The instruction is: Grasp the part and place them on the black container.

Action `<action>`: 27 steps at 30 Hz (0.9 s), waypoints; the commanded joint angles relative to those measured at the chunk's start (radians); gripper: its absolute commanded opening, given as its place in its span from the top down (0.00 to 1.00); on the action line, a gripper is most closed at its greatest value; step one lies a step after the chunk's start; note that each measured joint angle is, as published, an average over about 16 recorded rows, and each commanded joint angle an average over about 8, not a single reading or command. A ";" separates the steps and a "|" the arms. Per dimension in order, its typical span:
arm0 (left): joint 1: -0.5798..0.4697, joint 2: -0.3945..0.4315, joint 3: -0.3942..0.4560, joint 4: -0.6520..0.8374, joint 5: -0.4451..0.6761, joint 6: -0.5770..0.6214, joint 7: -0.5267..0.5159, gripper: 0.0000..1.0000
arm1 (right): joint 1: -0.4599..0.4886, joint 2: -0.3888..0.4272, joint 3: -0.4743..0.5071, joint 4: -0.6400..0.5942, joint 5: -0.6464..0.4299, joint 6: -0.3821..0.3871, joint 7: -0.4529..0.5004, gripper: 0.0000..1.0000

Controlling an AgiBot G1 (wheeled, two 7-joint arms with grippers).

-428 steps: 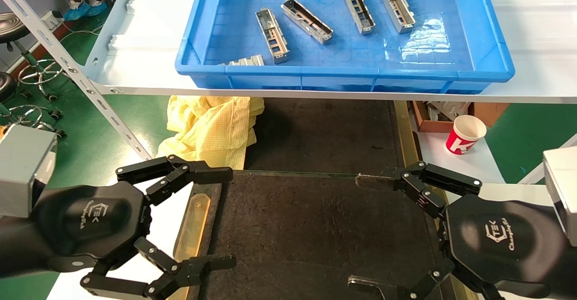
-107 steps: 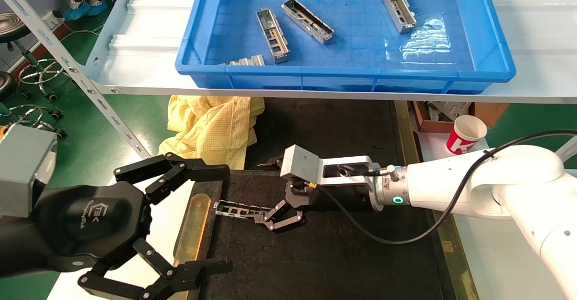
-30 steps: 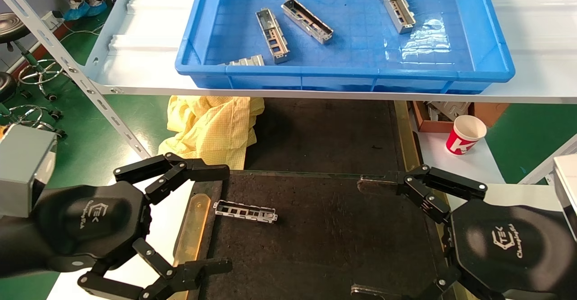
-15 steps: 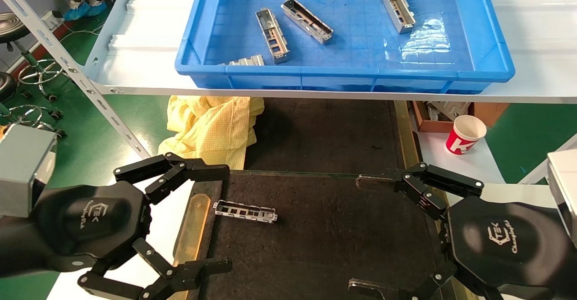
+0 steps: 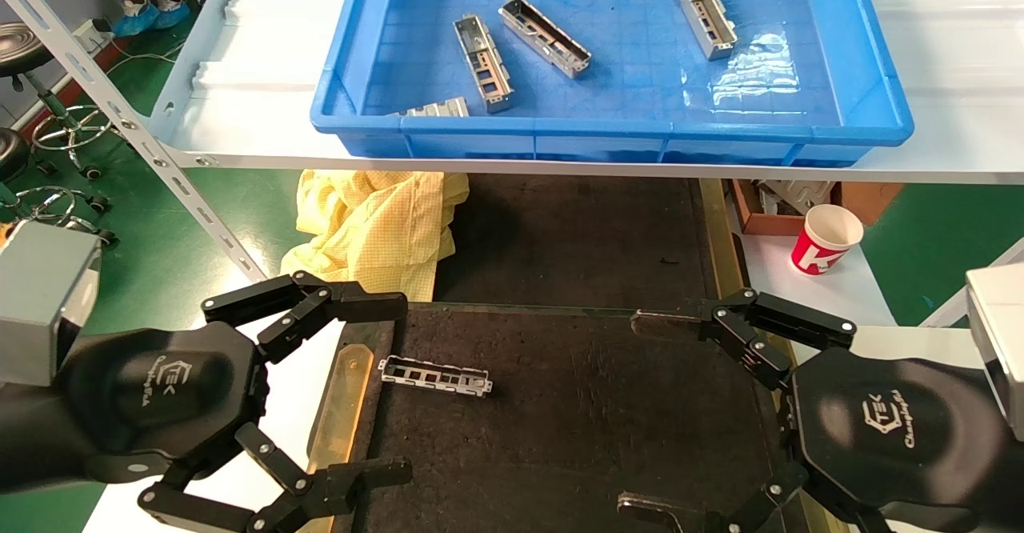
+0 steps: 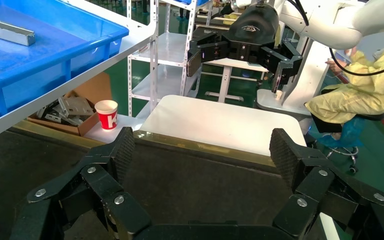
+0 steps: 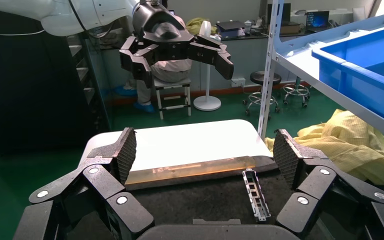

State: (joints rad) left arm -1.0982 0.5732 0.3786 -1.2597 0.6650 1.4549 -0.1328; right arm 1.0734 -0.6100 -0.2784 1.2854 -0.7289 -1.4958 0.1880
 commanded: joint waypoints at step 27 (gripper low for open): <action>0.000 0.000 0.000 0.000 0.000 0.000 0.000 0.00 | 0.001 -0.001 -0.002 -0.002 -0.002 0.001 -0.001 0.00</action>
State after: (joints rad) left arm -1.0982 0.5732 0.3786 -1.2597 0.6650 1.4549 -0.1328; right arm 1.0746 -0.6114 -0.2800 1.2834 -0.7305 -1.4952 0.1872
